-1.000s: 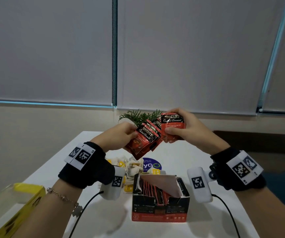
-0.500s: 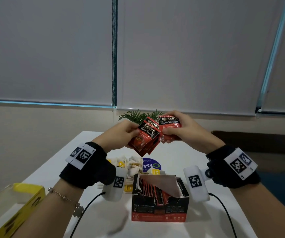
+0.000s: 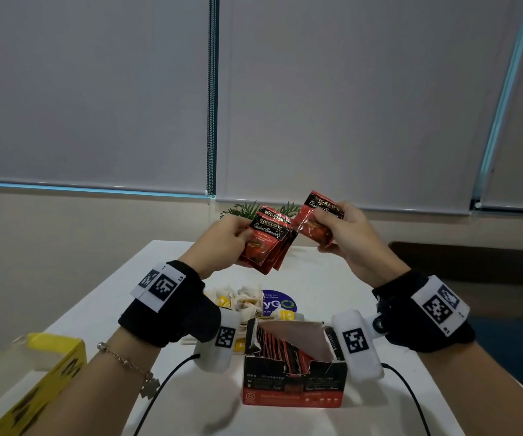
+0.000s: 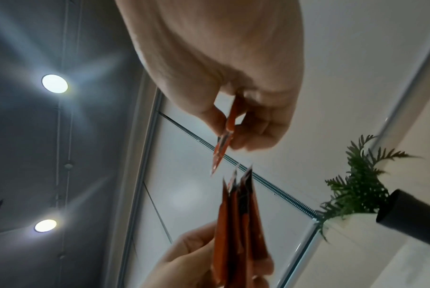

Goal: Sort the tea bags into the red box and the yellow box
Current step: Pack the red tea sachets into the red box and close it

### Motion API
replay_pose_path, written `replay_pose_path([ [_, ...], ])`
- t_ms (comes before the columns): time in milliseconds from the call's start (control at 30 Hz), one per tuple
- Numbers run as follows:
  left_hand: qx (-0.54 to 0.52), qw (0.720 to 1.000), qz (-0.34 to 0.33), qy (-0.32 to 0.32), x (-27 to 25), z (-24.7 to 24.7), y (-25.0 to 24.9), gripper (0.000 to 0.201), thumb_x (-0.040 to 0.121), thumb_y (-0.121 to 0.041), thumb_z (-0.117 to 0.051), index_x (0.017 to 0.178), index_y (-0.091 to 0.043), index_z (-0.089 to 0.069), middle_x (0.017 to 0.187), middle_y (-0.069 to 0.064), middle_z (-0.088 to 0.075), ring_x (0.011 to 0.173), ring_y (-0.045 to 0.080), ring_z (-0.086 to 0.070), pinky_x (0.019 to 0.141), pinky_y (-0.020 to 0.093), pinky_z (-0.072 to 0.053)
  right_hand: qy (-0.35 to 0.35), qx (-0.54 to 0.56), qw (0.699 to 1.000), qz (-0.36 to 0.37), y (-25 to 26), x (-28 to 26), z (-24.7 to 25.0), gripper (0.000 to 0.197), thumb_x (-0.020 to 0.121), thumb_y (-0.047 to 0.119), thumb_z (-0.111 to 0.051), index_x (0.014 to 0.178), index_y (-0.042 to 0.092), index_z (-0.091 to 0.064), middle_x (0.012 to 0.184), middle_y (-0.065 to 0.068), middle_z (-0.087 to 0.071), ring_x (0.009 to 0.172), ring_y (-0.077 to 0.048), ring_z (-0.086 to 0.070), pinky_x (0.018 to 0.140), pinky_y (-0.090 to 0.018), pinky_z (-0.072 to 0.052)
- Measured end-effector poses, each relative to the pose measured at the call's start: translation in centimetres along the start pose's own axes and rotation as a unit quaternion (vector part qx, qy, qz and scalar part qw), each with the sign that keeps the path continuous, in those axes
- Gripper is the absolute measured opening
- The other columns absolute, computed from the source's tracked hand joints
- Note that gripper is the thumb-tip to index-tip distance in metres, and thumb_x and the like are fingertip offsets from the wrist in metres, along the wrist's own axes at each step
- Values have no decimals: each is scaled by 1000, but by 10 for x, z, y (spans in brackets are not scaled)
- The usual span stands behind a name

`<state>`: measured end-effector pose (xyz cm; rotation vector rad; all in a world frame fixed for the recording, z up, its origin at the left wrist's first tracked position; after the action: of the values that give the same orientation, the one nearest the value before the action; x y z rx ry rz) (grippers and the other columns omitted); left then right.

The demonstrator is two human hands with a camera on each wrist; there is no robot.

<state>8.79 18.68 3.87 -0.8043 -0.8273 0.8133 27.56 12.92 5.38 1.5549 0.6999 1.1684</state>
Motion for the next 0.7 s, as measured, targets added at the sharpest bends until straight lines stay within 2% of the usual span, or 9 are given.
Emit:
replay_pose_path([
  [133, -28, 999, -19, -34, 1, 7, -6, 27, 103, -9, -37, 122, -4, -56, 108, 11, -66, 86, 17, -68, 65, 29, -61, -73, -9, 997, 17, 4, 6, 16, 18, 99, 14, -54, 115, 17, -47, 104, -4, -62, 80, -14, -65, 54, -25, -55],
  [233, -39, 998, -25, -43, 0, 9, -8, 25, 103, -8, -38, 117, -7, -58, 106, 11, -66, 82, 15, -68, 61, 27, -61, -25, 4, 999, -22, -7, 3, -2, 15, 102, 11, -45, 117, 13, -48, 101, -5, -62, 77, -17, -67, 61, -33, -60],
  [333, -13, 998, -26, -60, 1, 10, -6, 28, 102, -8, -39, 123, -4, -58, 107, 11, -66, 84, 19, -68, 62, 29, -61, 50, 24, 998, -20, -12, -8, -30, 15, 105, 12, -39, 111, 13, -53, 99, -5, -65, 78, -17, -66, 69, -42, -60],
  [433, 20, 997, -31, -71, 1, 9, -5, 30, 102, -10, -41, 126, -6, -59, 110, 13, -67, 91, 24, -68, 71, 34, -61, 108, 54, 992, -25, -13, -20, -51, 22, 105, 17, -40, 121, 9, -52, 106, -8, -64, 84, -19, -65, 66, -37, -59],
  [500, 32, 996, -41, -77, 0, 7, -8, 29, 102, -12, -42, 124, -8, -61, 109, 13, -67, 95, 25, -67, 79, 40, -60, 142, 58, 988, -24, -15, -26, -63, 27, 102, 17, -48, 128, 10, -49, 116, -9, -64, 93, -20, -66, 70, -36, -60],
  [600, 62, 992, -60, -95, -4, 5, -16, 28, 101, -11, -41, 117, -7, -64, 106, 13, -67, 95, 26, -66, 82, 44, -58, 135, 2, 991, 5, -16, -27, -70, 42, 95, 14, -62, 133, 16, -45, 125, -8, -62, 109, -25, -65, 87, -45, -58],
  [700, 107, 985, -78, -107, -7, 1, -23, 28, 101, -8, -40, 112, -5, -65, 101, 13, -66, 91, 24, -64, 83, 41, -56, 124, -19, 992, 1, -16, -23, -72, 43, 94, 16, -62, 132, 18, -43, 123, -7, -63, 109, -25, -65, 92, -49, -55],
])
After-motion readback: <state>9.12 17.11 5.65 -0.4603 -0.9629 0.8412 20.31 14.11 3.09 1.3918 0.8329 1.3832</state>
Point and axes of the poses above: each hand's wrist, its own x-axis towards the middle knuckle, its own z-axis out of the back of the hand, y = z × x, the point moved 10 cm from there along x, towards the middle knuckle
